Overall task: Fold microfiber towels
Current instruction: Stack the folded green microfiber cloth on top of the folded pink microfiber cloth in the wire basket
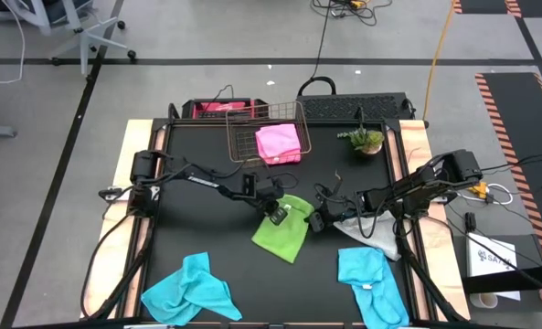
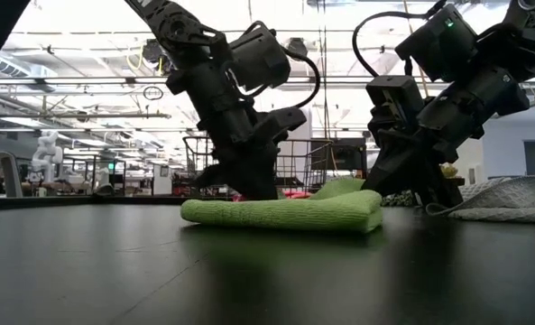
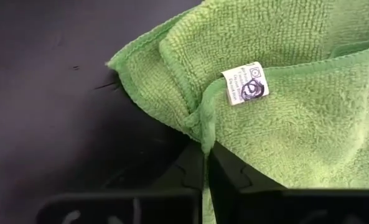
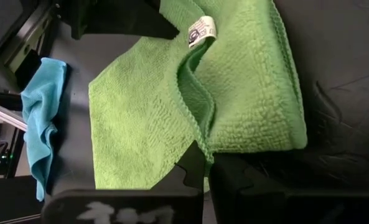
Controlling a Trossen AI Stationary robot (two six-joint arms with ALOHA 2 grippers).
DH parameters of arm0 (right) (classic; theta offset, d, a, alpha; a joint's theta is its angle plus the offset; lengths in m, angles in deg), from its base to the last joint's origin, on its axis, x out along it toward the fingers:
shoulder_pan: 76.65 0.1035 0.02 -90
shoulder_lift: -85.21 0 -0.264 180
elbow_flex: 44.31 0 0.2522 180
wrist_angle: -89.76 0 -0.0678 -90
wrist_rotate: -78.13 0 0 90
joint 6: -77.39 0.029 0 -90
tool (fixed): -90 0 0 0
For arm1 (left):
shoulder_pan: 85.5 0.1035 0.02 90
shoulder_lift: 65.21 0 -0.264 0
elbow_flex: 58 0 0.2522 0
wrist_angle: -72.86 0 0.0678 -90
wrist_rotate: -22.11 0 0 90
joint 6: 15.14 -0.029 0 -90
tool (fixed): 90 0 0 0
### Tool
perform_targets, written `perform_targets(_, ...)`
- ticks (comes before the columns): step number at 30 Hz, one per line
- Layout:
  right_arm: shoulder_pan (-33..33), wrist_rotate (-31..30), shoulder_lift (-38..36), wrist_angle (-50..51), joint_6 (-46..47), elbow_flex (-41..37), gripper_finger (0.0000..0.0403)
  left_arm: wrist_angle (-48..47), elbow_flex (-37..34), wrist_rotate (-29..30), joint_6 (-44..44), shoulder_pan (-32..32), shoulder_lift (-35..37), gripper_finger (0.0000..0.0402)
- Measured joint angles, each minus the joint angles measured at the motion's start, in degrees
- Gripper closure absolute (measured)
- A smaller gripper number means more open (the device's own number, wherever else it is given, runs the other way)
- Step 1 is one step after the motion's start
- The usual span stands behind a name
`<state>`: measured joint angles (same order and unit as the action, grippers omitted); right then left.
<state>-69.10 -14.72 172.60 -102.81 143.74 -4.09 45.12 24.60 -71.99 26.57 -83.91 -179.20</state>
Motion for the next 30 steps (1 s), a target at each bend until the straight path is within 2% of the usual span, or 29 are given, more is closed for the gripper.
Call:
perform_targets(8,0.0,-0.1,0.0,-2.7,-0.4,0.7,0.0403,1.0,-0.1,2.1,-1.4,0.8,4.2,0.0398)
perform_targets(14,-0.1,-0.1,-1.6,-1.1,-5.0,6.6,0.0403,0.5,-0.1,3.6,-1.5,0.9,8.1,0.0399)
perform_targets(17,-0.3,0.0,-3.8,3.1,-8.9,10.8,0.0403,0.1,-0.1,4.5,-1.9,0.9,11.5,0.04)
perform_targets(23,-3.0,-0.1,-10.0,13.1,-16.5,17.2,0.0403,-4.0,0.0,12.5,-5.1,0.9,21.8,0.04)
perform_targets(27,-6.3,-0.1,-14.1,13.4,-22.0,20.0,0.0403,-5.8,0.0,18.7,-8.5,1.9,28.9,0.04)
perform_targets(30,-9.1,0.0,-15.9,13.0,-26.1,22.2,0.0403,-5.9,0.0,20.8,-10.8,3.7,32.4,0.0401)
